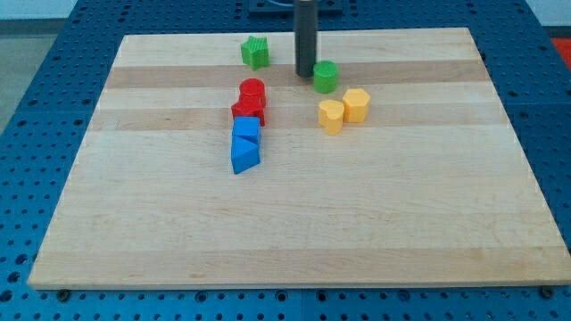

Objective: Slide yellow heart towards down and right a bit

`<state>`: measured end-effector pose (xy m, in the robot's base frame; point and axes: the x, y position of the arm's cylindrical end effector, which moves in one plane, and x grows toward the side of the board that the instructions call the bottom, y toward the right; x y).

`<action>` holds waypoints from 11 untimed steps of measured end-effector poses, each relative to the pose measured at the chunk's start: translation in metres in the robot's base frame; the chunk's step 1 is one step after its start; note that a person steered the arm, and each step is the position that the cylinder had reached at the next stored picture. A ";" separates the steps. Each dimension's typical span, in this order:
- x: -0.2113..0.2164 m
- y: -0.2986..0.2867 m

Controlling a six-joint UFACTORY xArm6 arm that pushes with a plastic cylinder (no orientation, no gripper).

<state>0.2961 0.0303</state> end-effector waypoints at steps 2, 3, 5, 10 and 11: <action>0.022 0.058; 0.017 0.054; 0.014 0.011; 0.094 -0.002; 0.095 0.003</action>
